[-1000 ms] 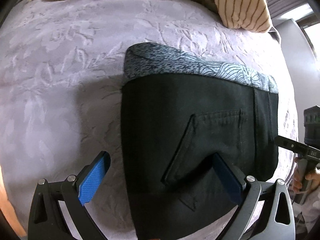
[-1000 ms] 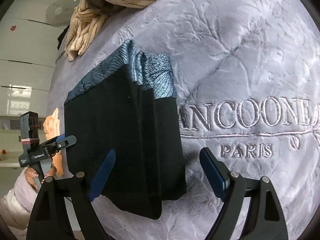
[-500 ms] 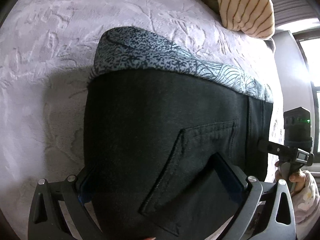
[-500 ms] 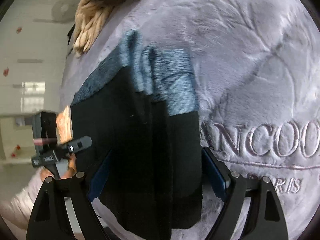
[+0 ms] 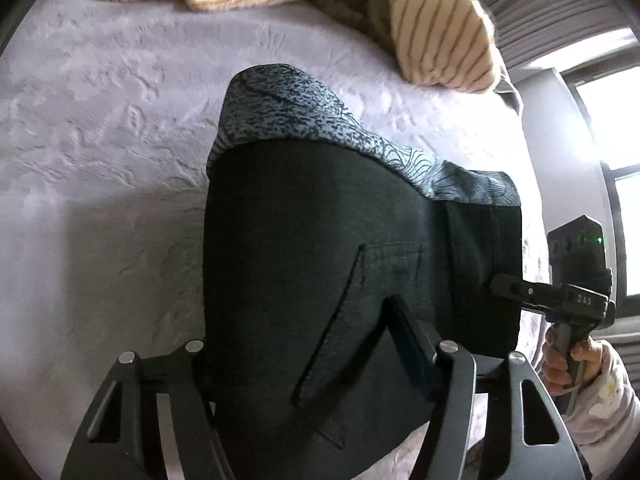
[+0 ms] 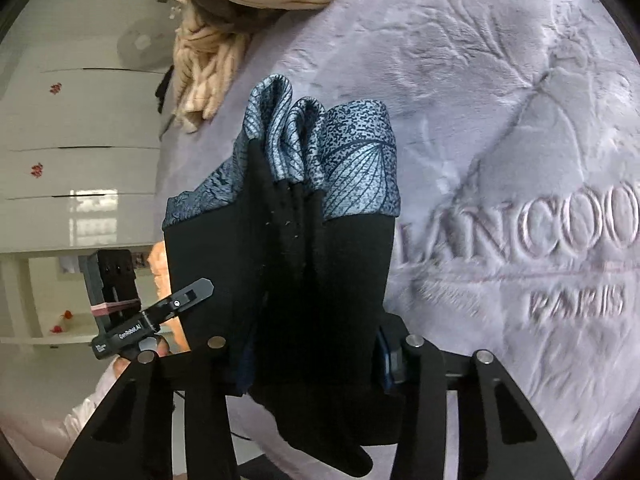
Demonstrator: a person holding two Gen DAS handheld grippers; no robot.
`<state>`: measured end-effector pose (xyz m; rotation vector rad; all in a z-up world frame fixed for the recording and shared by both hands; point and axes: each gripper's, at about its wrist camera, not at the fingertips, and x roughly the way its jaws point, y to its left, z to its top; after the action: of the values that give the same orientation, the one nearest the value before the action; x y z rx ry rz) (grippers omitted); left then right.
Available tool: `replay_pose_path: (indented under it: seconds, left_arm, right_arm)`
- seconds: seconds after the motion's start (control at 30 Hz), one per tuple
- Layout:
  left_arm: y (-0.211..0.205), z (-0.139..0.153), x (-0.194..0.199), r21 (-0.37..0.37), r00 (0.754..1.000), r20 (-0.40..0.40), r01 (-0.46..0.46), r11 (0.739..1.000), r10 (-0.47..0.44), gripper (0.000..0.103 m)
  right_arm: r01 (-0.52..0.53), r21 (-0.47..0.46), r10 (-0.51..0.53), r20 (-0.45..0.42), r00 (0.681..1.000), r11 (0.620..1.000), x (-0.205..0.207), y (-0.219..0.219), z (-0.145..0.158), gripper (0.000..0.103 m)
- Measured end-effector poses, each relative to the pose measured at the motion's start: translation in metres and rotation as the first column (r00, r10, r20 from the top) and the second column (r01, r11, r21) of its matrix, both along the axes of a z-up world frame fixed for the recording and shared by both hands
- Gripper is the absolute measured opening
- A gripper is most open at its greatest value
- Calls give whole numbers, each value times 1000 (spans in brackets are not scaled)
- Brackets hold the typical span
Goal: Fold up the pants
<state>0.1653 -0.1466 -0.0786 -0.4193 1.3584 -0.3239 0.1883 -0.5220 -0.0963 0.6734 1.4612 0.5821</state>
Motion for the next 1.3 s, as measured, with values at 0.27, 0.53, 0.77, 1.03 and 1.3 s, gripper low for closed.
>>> replay_pose_path:
  seconds: [0.27,0.53,0.77,1.03,1.3]
  left_arm:
    - [30,57,-54,28,998,36,-44,999,43,67]
    - [68,66,-117,53,999,-4,-36,998,36,67]
    - [116,49,-149,73,996,-35,-74,995,77,67]
    - [138,-3,-162,242,988,-96,-93,966,119,72]
    - [139,10,-172,387,998,-14,-55,920,65,85]
  right_arm:
    - [-56,110,55,17,998,992,-43,23,43,47]
    - [-60,115,59,5,998,992,-110,75,57,47]
    - [41,119,-34,-55,998,992,-167,117,33,47]
    - [50,-76,-58,-114,992,996,-173,143,-2,54]
    - [76,-282,-102,-76,992,956,-181,138,0,70]
